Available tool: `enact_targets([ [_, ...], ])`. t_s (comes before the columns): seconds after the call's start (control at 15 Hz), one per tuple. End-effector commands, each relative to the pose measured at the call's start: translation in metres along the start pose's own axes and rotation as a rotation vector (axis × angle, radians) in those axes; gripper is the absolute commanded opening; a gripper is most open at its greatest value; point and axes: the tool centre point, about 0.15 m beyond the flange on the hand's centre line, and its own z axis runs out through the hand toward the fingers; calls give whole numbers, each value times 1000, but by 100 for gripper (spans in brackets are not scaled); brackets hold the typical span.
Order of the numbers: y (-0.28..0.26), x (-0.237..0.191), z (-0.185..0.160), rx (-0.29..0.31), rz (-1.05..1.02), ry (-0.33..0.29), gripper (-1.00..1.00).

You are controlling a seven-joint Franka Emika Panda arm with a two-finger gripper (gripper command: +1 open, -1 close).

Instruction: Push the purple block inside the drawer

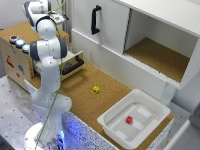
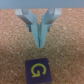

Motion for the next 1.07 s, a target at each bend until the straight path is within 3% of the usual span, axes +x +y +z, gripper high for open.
enact_targets([
  [0.0,-23,-11,2,-42,-35,-12,-100],
  [0.27,-29,-15,16,-18,-23,-23,-100],
  [0.53,-18,-17,19,-30,-5,-15,-100],
  [1.0,3,-53,27,-12,94,-27,-100],
])
